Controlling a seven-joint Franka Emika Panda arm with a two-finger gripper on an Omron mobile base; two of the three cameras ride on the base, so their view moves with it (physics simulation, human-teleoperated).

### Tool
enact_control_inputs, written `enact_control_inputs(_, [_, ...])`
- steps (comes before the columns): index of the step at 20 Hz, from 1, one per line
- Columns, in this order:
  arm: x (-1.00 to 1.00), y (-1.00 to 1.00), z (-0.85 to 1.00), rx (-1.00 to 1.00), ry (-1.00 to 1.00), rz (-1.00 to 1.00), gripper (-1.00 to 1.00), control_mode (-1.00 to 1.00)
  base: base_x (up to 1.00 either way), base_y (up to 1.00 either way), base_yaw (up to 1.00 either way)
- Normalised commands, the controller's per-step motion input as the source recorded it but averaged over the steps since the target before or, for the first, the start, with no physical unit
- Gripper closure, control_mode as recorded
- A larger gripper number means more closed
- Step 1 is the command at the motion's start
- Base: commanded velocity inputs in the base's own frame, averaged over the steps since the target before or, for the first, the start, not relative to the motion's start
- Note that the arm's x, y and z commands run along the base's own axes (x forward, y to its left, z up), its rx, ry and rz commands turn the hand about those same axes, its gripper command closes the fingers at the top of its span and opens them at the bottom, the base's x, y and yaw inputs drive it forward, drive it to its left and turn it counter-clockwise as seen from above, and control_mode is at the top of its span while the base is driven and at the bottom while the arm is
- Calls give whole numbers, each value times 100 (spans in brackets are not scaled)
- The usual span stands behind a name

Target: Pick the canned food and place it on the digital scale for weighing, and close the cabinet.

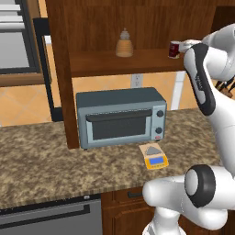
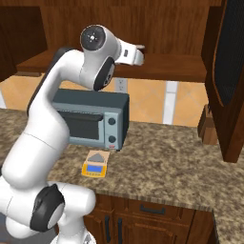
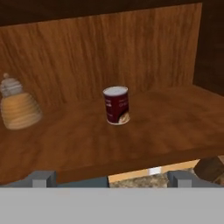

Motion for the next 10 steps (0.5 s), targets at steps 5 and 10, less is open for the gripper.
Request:
enact_control_inputs(5, [20, -12, -1, 0, 0, 0, -100, -100, 0, 0, 0])
enact_control_inputs(10, [41, 18, 2, -4, -2, 0, -100, -100, 0, 0, 0])
